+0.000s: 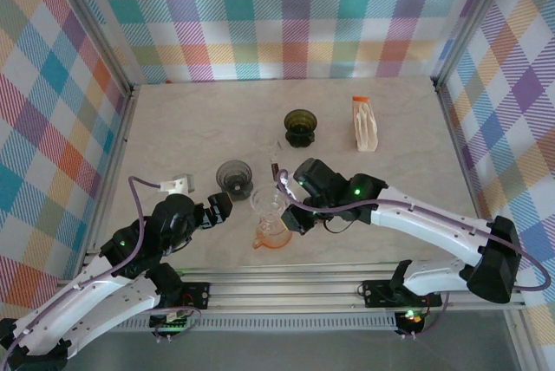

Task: Place the coffee filter in the dripper

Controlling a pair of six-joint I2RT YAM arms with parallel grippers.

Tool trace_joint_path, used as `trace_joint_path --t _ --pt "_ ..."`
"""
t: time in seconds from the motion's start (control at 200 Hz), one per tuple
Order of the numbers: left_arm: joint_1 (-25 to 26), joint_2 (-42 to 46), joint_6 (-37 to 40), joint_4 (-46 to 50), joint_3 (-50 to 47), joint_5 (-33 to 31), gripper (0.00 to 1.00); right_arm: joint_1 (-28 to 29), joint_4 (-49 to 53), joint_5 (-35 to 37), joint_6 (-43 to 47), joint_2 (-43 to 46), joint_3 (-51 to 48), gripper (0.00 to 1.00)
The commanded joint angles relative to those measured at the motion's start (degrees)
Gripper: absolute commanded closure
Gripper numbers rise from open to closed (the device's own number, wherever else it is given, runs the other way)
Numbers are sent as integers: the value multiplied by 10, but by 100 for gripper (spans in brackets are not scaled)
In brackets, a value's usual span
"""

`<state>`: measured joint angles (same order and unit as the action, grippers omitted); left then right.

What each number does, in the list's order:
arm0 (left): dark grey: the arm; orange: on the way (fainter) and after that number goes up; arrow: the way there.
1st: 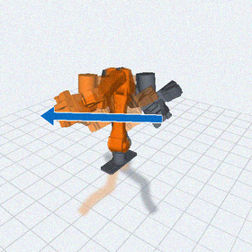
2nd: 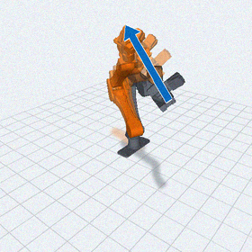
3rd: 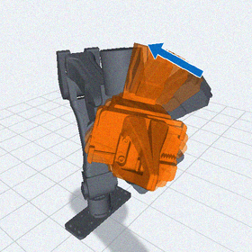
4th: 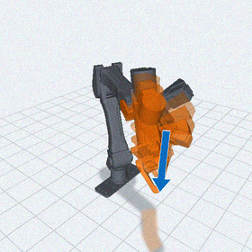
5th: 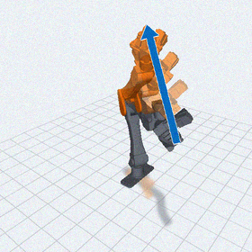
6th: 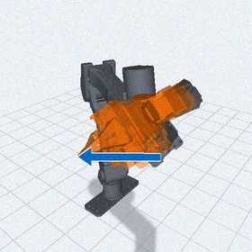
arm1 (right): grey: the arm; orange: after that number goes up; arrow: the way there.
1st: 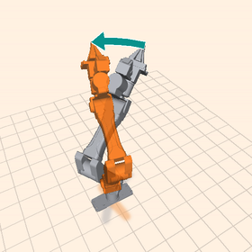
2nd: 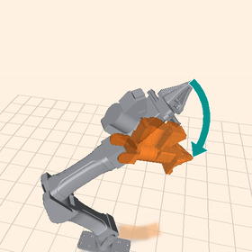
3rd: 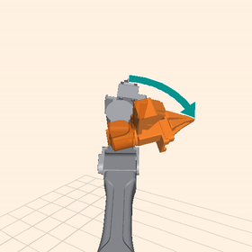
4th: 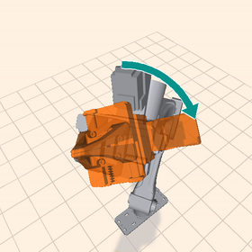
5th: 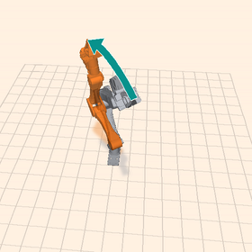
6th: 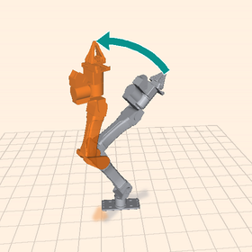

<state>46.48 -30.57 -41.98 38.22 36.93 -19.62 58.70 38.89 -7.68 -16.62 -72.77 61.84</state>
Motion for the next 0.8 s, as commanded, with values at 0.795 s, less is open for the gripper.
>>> trace_joint_path --t 0.795 --pt "6 5 7 1 -14 -4 0 63 -6 91 -3 -5 -28 85"
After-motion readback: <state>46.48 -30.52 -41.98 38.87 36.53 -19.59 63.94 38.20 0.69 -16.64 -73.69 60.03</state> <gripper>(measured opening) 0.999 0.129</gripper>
